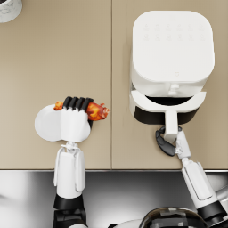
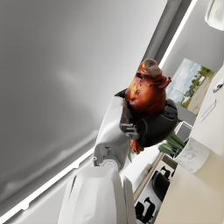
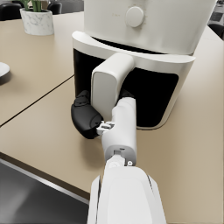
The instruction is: Pick up the drumstick and place it into the air fryer
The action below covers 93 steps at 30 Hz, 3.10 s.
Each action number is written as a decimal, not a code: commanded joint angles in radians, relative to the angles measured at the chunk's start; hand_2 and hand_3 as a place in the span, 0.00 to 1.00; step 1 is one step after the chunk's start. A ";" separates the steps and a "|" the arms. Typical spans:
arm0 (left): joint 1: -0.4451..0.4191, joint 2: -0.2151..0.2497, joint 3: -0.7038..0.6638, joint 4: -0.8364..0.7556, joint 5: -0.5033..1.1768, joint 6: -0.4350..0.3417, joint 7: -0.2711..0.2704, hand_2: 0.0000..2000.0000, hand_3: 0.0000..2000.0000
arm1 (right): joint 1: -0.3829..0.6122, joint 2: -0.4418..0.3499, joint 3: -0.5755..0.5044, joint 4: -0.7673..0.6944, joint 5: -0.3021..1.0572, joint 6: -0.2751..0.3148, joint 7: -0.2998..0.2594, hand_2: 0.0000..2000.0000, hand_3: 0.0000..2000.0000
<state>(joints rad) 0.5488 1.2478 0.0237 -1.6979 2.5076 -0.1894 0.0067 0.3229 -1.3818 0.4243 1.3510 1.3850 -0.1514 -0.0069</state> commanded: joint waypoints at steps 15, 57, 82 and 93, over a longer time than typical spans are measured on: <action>0.099 0.066 0.169 -0.064 0.000 0.000 0.000 1.00 1.00 | -0.096 0.319 0.423 0.525 -0.002 0.039 0.009 1.00 1.00; -0.101 0.038 0.028 -0.278 -0.198 0.189 -0.007 0.00 0.00 | 0.060 0.301 0.420 0.470 -0.011 0.273 0.009 1.00 1.00; -0.085 0.024 -0.236 -0.188 -0.199 0.189 -0.007 0.00 0.00 | 0.450 0.093 0.361 -0.160 0.002 0.475 0.014 1.00 1.00; -0.077 0.016 -0.215 -0.164 -0.199 0.189 -0.007 0.00 0.00 | 0.606 0.038 0.431 -0.439 0.000 0.432 0.035 1.00 1.00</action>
<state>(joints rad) 0.4611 1.2662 -0.1972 -1.8598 2.3089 -0.0003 0.0002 0.8449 -1.2192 0.8489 0.9126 1.3853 0.2815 0.0299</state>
